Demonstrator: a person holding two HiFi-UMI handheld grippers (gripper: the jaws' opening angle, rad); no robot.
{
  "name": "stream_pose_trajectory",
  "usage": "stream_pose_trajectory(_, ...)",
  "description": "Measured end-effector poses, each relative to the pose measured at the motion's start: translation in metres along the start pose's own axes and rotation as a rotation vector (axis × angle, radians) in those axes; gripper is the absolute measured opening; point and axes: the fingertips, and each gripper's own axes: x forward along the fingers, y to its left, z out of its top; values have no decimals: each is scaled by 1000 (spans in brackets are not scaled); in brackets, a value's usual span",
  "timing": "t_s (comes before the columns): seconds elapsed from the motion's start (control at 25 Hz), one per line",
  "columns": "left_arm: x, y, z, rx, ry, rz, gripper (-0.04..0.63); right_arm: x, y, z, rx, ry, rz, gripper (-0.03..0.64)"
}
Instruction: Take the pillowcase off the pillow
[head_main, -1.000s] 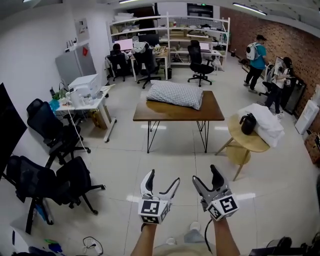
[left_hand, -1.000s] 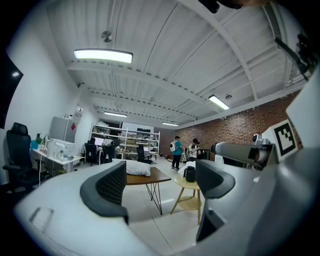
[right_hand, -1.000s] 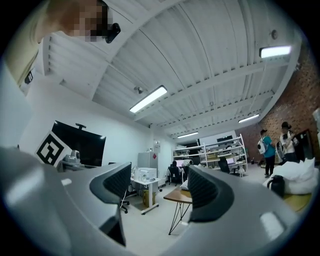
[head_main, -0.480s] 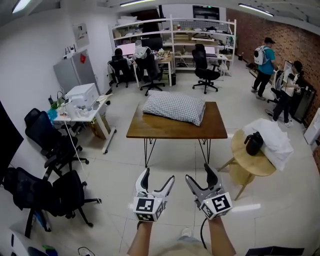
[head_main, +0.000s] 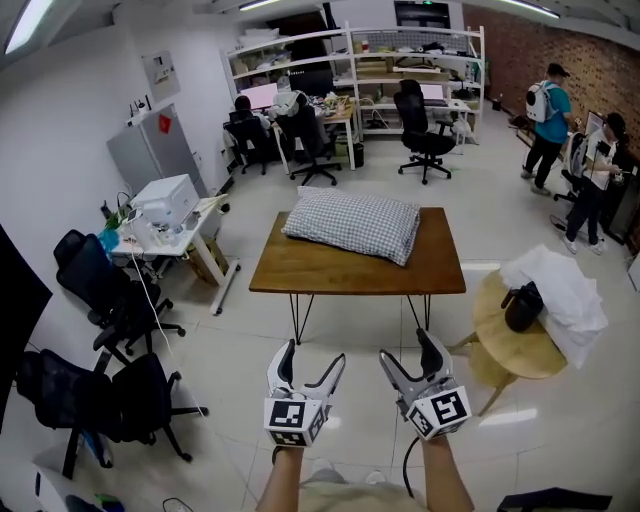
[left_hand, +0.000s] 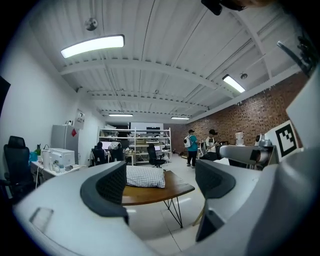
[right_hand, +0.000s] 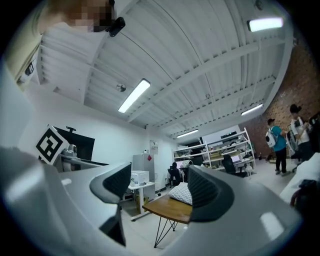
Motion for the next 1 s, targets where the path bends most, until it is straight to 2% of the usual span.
stream_pose_trajectory(0.2, 40, 19, -16, -41, -15, -22, 434, 37, -27, -36, 24, 22, 8, 344)
stream_pose_trajectory(0.32, 71, 43, -23, -70, -47, -39, 434, 72, -35, -52, 61, -11, 38, 344)
stream_pose_trajectory(0.44, 114, 69, -35, -66, -79, -54, 434, 113, -53, -75, 67, -20, 51, 344)
stream_pose_trajectory(0.64, 190, 138, -76, -68, -98, -55, 434, 195, -91, -130, 18, 16, 37, 344)
stream_pose_trajectory(0.76, 232, 178, -91, -15, -89, -44, 434, 246, -115, -148, 8, 22, 27, 344)
stream_pose_trajectory(0.88, 272, 227, -105, -15, -60, -31, 434, 301, -130, -186, 60, 1, 37, 344)
stream_pose_trajectory(1.0, 320, 276, -133, -10, -111, -26, 434, 352, -148, -240, 136, 20, 57, 344)
